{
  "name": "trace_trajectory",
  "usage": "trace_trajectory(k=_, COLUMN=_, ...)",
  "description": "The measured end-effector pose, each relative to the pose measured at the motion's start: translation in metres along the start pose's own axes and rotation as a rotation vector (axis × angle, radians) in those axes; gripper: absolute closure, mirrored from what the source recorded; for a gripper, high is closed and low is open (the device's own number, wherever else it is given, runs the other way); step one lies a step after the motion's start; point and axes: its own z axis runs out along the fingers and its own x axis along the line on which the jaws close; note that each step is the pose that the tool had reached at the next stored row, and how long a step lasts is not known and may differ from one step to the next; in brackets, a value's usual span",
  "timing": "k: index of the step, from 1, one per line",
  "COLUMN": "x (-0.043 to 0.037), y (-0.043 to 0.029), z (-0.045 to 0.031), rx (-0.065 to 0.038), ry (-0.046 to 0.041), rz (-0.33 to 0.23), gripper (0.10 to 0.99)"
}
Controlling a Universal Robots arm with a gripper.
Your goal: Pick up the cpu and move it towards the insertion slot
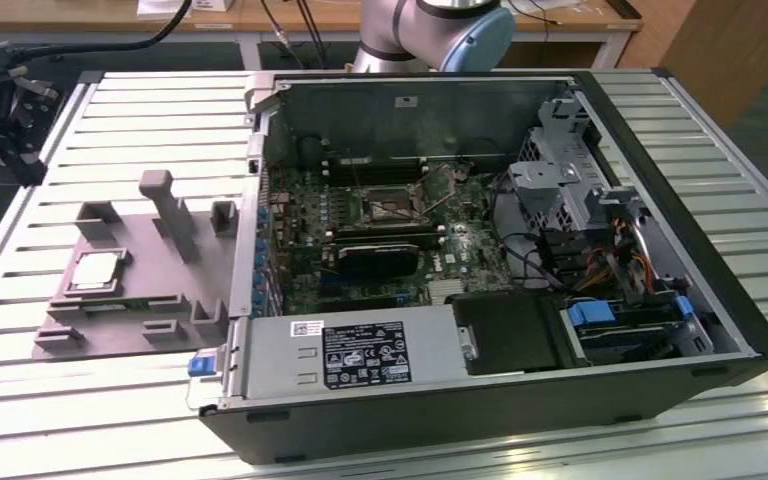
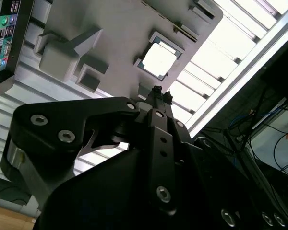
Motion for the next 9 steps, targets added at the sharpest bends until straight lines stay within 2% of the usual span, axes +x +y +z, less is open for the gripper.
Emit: trace_trajectory(k=9, x=0.0012, y=-0.0020, z=0.0162, rx=0.000, ry=-0.0022, rz=0.000, gripper=0.984)
